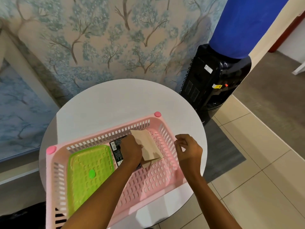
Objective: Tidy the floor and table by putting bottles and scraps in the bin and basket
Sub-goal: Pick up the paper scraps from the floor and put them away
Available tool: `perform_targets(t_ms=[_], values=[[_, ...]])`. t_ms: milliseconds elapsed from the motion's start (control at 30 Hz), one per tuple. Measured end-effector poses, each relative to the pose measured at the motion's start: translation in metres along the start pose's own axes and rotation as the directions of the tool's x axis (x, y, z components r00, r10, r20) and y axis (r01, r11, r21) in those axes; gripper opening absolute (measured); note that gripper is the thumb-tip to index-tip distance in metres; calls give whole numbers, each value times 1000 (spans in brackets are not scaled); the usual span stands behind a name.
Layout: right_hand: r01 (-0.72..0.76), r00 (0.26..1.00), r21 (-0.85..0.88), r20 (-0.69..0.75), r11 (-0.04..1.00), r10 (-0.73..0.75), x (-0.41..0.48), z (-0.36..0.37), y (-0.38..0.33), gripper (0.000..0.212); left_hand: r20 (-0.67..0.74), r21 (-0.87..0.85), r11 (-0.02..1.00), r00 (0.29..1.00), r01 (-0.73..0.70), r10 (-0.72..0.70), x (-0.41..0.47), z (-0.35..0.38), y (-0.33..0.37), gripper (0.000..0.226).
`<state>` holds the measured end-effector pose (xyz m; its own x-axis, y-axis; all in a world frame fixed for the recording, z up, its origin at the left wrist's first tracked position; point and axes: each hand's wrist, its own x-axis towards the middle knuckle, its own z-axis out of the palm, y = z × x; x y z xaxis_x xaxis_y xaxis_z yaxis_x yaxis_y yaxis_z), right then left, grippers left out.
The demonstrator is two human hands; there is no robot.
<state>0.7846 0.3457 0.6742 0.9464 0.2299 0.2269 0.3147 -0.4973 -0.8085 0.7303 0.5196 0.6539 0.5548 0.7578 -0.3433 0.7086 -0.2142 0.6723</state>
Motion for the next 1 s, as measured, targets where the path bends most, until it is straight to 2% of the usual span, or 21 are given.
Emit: perform_targets(t_ms=[67, 133, 267, 367, 467, 600, 700, 800, 900, 1000], values=[[3, 1000, -7, 15, 1000, -3, 1, 1, -1, 15, 14, -10, 1000, 1000, -15, 16, -1, -1, -1, 25], [8, 999, -19, 31, 1000, -8, 3, 2, -4, 15, -7, -63, 998, 1000, -22, 22, -3, -4, -1, 5], [7, 998, -34, 55, 999, -6, 5, 4, -15, 16, -43, -137, 990, 998, -41, 35, -8, -10, -2, 18], [7, 997, -27, 83, 1000, -4, 5, 6, -24, 16, -49, -143, 987, 997, -67, 61, -15, -18, -4, 9], [83, 987, -25, 140, 996, -79, 4, 7, -31, 12, -98, -115, 979, 983, -165, 154, -28, -26, -9, 8], [232, 946, 53, 222, 971, -238, 1, 14, -42, 10, -239, -114, 968, 952, -225, 193, -53, -38, -15, 4], [349, 887, 120, 277, 929, -369, -3, 17, -53, 12, -404, -84, 976, 902, -203, 153, -78, -48, -19, 3], [453, 800, 200, 338, 869, -495, -14, 17, -69, 11, -546, -55, 984, 830, -169, 112, -110, -56, -27, 13], [513, 683, 309, 419, 801, -598, -32, 14, -87, 9, -623, -77, 987, 779, -145, 66, -141, -64, -37, 17], [552, 528, 442, 471, 707, -707, -63, 12, -107, 5, -684, -143, 980, 730, -138, 3, -179, -73, -57, 19]])
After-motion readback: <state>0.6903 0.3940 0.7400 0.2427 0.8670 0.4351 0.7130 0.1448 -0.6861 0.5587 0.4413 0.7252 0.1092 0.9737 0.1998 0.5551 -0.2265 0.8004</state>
